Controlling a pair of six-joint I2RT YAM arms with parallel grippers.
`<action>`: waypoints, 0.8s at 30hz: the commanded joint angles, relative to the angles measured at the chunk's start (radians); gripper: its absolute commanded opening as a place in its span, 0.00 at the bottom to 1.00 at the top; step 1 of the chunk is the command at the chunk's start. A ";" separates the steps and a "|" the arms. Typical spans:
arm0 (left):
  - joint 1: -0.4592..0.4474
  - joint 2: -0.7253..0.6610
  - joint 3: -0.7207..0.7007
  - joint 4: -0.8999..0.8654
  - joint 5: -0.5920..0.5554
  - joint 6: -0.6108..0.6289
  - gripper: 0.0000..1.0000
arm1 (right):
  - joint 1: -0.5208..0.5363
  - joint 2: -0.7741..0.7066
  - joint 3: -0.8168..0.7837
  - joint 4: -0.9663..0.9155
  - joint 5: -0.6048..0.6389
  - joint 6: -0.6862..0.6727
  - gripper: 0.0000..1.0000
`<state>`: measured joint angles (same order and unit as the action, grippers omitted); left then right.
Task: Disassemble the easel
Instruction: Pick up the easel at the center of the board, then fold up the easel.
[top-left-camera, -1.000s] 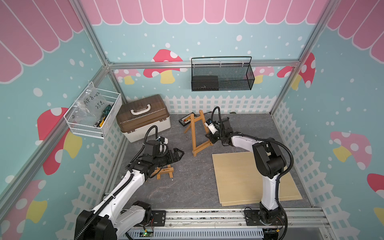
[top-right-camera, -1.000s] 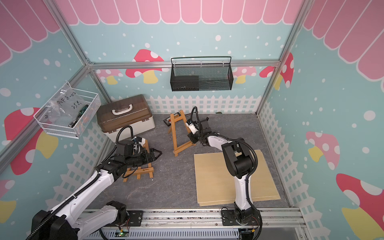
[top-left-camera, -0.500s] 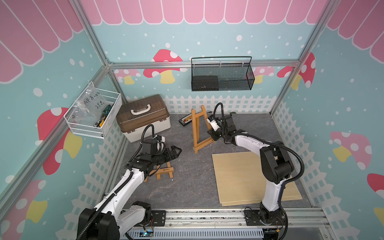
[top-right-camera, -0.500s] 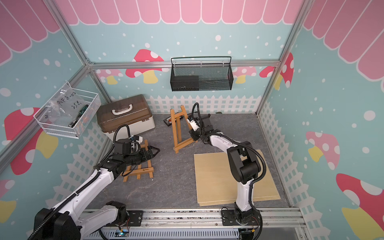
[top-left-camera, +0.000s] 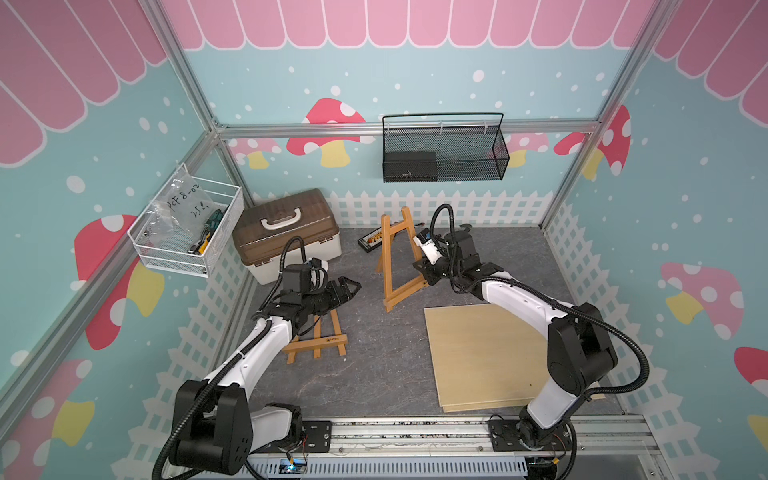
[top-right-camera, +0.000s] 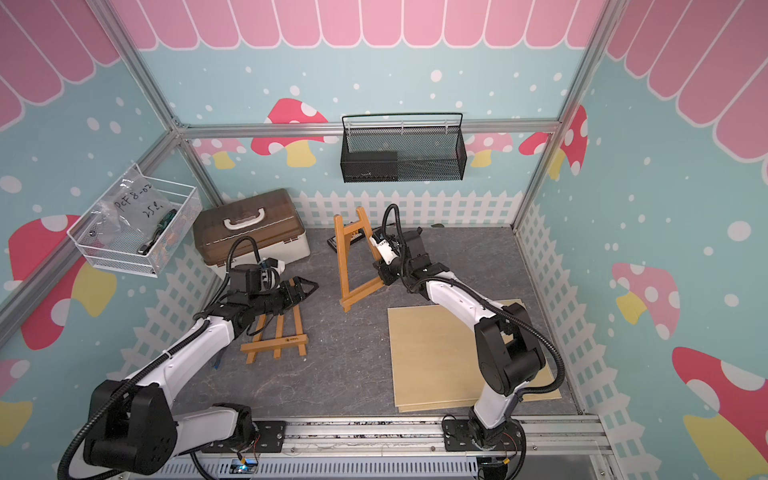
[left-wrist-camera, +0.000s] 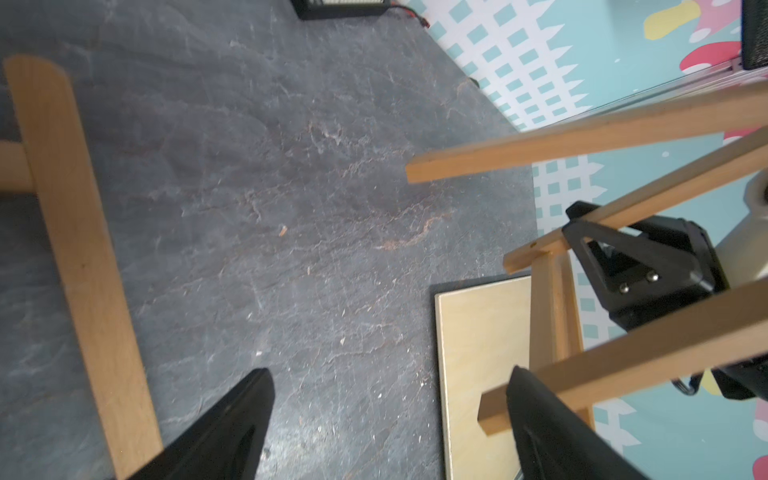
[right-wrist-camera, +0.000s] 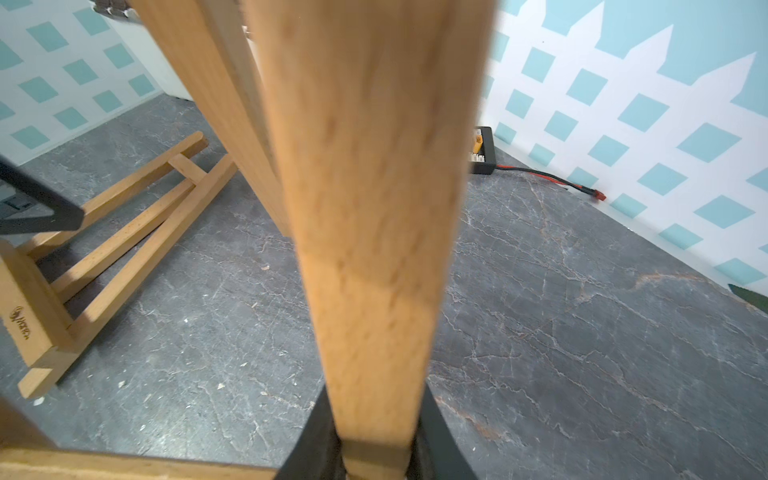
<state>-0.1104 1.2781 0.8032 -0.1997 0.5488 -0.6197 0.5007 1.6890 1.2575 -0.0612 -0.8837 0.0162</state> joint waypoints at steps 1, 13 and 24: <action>0.008 0.050 0.066 0.052 0.062 0.012 0.84 | 0.025 -0.073 -0.010 0.056 0.002 0.033 0.20; -0.005 0.164 0.077 0.236 0.158 -0.074 0.62 | 0.127 -0.202 -0.109 0.087 0.061 0.134 0.20; -0.070 0.231 0.147 0.287 0.209 -0.093 0.50 | 0.177 -0.204 -0.121 0.149 0.092 0.184 0.20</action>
<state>-0.1593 1.5032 0.9211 0.0509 0.7231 -0.7040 0.6693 1.5105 1.1286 -0.0376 -0.8139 0.1665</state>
